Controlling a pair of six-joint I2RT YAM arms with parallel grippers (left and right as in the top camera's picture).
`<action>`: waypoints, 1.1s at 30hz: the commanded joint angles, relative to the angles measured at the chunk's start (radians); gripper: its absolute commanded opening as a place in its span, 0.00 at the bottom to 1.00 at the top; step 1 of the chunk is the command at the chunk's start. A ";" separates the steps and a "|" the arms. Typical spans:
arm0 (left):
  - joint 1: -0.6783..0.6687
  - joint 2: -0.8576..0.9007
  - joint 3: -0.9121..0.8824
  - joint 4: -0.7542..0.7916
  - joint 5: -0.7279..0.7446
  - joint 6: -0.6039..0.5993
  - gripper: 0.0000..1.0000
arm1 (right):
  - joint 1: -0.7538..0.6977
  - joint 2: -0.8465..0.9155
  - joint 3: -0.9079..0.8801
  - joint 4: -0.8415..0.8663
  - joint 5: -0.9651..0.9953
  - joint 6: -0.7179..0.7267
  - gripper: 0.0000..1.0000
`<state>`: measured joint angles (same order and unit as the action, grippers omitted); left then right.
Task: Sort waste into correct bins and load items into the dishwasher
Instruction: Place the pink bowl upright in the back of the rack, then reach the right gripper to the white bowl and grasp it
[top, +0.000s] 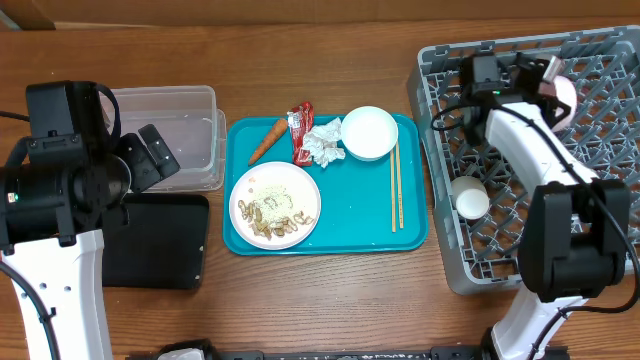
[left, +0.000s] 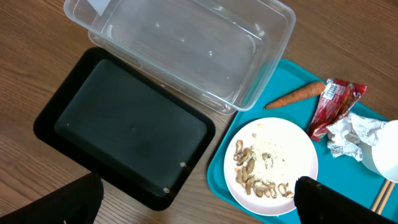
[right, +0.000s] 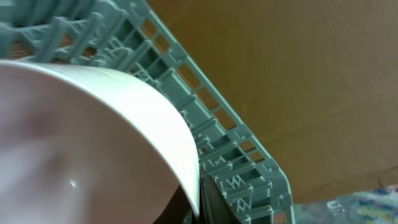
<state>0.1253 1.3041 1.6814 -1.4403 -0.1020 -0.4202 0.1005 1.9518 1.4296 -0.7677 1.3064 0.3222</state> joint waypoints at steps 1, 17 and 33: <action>0.005 0.003 0.010 0.004 -0.002 -0.014 1.00 | 0.068 0.025 -0.001 0.000 -0.040 -0.016 0.04; 0.005 0.003 0.010 0.004 -0.002 -0.014 1.00 | 0.323 -0.198 0.021 -0.051 -0.320 -0.009 0.78; 0.005 0.003 0.010 0.004 -0.002 -0.014 1.00 | 0.332 -0.128 -0.015 -0.044 -1.336 0.601 0.45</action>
<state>0.1253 1.3041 1.6814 -1.4399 -0.1020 -0.4202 0.4335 1.7367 1.4380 -0.8211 0.0620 0.6861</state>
